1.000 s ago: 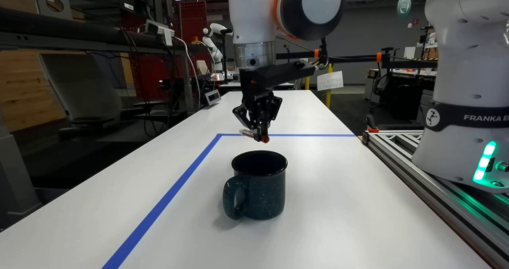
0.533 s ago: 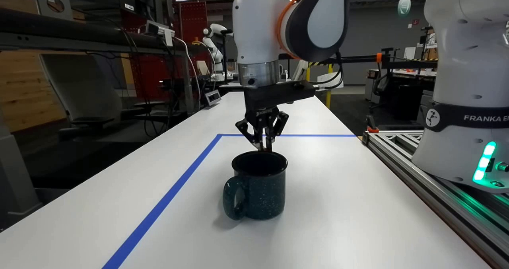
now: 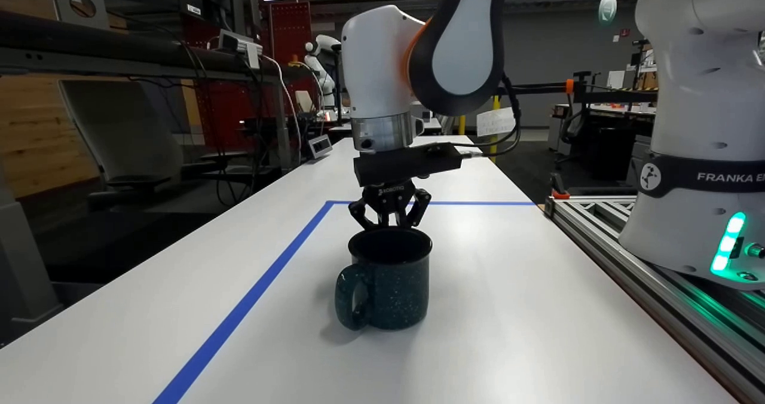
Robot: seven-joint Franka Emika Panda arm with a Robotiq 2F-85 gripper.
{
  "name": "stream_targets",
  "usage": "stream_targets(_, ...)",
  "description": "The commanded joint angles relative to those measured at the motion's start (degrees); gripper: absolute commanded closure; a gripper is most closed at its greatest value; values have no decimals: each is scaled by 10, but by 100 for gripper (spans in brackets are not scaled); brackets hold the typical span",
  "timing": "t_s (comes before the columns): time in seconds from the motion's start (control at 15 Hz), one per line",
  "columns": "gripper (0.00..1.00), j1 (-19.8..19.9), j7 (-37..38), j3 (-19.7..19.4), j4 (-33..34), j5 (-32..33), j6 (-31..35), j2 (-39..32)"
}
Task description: Remove the marker out of the cup
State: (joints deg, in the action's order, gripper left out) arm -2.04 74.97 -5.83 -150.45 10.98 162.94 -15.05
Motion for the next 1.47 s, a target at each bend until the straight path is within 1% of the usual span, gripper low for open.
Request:
stream_targets(0.0,48,-20,-26,-3,10,-38,-4,1)
stream_targets(0.07,41,-21,-33,1,10,-47,-6,8)
stream_targets(0.13,33,-31,-29,-5,13,-43,-22,18)
stream_targets(0.2,26,-31,-37,-1,11,-49,-37,34)
stream_targets(0.27,17,-25,-56,10,12,-62,-47,43)
stream_targets(0.4,4,-28,-66,10,16,-60,-92,75)
stream_targets(0.47,0,-26,-75,13,18,-59,-121,96)
stream_targets(0.53,0,-27,-69,10,23,-44,-149,112)
stream_targets(0.67,0,-20,-89,20,31,-37,-212,154)
stream_targets(0.73,0,-17,-111,26,35,-35,-241,173)
stream_targets(0.8,0,-14,-144,33,40,-37,-265,190)
stream_targets(0.87,0,-13,-191,39,44,-48,-279,205)
stream_targets(1.0,0,-11,-259,47,53,-57,-307,232)
stream_targets(1.27,0,-6,-383,59,69,-47,-350,273)
stream_targets(1.4,0,-4,-448,62,71,-47,-359,287)
